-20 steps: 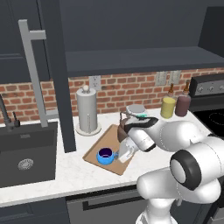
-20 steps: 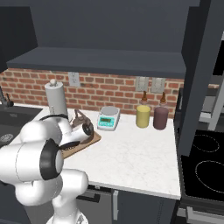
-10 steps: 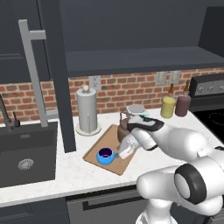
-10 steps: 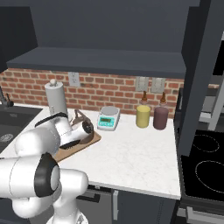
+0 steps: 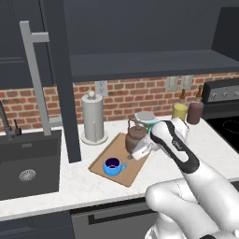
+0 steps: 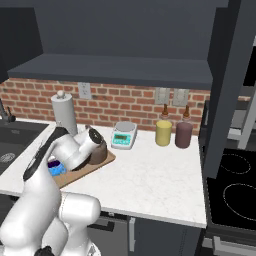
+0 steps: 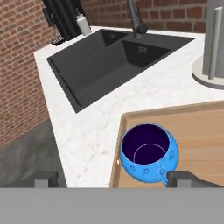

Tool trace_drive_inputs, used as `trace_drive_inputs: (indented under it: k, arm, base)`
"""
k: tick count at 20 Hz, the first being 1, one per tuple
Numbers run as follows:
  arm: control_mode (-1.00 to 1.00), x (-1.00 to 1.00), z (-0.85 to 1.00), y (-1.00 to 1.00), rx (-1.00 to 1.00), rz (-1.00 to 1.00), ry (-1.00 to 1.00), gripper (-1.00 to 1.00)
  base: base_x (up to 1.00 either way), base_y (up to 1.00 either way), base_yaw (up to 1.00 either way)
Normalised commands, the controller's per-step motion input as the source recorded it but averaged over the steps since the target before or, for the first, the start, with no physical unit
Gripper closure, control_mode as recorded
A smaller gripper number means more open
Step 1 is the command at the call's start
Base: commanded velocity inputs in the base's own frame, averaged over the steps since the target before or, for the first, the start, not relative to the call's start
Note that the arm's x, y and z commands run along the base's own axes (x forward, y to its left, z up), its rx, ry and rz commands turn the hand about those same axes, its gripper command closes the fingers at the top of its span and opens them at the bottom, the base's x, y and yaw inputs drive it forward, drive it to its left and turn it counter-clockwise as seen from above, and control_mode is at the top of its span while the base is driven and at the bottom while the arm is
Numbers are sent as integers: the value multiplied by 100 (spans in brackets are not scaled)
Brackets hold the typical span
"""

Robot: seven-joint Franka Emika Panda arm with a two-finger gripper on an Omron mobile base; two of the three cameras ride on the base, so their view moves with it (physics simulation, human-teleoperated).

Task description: Pick the kettle from the counter and place it on the tray. Then pick the mug from the cabinet and place it on the tray. Then close the cabinet doors.

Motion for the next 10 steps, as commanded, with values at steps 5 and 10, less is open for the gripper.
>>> trace_drive_inputs:
  k: [5,10]
  arm:
    - [-100,-47,75,0,0,-33,10,-100]
    - [-100,-4,13,7,-2,-18,11,-100]
  base:
    - [0,0,0]
    - [0,0,0]
